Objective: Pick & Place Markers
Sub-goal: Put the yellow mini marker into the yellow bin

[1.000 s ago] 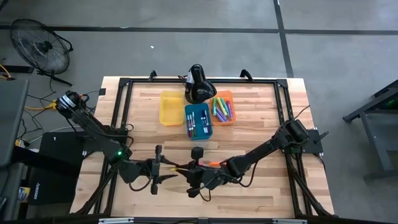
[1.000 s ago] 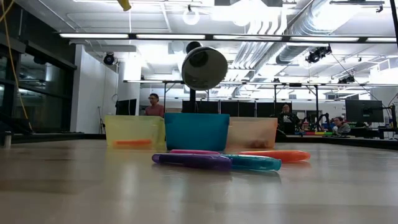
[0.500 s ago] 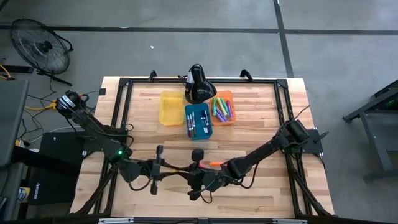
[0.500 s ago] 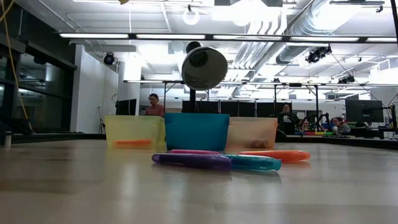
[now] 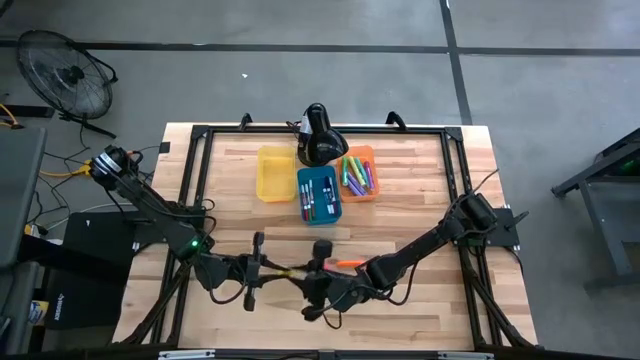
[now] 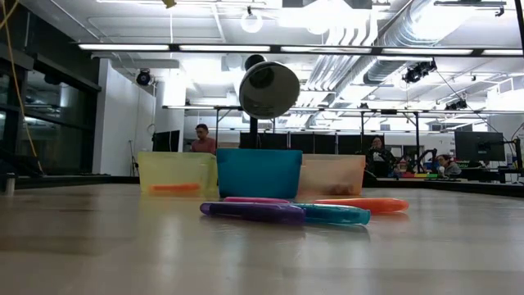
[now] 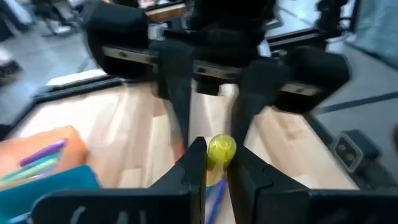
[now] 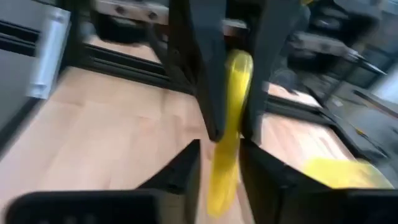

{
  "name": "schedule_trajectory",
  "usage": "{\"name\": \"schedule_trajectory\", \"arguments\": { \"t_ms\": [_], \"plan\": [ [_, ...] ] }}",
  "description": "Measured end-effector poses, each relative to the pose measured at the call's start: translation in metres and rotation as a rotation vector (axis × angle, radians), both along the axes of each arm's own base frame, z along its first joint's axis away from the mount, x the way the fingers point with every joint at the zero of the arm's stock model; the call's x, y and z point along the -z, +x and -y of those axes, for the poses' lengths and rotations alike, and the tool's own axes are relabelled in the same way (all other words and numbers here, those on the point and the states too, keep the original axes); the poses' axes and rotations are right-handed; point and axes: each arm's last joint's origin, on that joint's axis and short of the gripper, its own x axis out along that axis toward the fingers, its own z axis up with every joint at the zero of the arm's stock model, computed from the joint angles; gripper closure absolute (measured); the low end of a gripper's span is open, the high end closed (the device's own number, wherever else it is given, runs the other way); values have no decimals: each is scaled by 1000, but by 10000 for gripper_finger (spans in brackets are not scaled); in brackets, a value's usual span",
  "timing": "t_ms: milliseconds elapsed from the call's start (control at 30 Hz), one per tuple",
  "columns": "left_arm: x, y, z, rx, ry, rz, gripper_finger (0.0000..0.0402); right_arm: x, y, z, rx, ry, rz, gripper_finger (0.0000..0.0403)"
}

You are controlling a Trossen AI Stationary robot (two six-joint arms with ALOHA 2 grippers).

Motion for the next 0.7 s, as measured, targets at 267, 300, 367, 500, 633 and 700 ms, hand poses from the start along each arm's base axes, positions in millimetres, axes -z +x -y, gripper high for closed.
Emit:
{"name": "schedule_trajectory", "arguments": {
  "t_ms": [267,300,367,500,633,700],
  "plan": [
    [2,0,-3,-91,43,-4,368,0,-1,6,175,-16,34,194],
    [2,-1,-4,-103,47,-2,368,0,-1,7,186,-15,36,185],
    [2,-1,-5,-140,59,2,368,1,-2,8,226,-15,41,170],
    [6,-3,-7,-223,97,-5,368,4,-5,12,319,-34,34,157],
    [8,0,-16,-340,142,-7,368,7,-6,13,337,27,40,156],
    [10,4,-24,-394,165,-17,368,10,-7,11,322,78,34,156]
  ]
}}
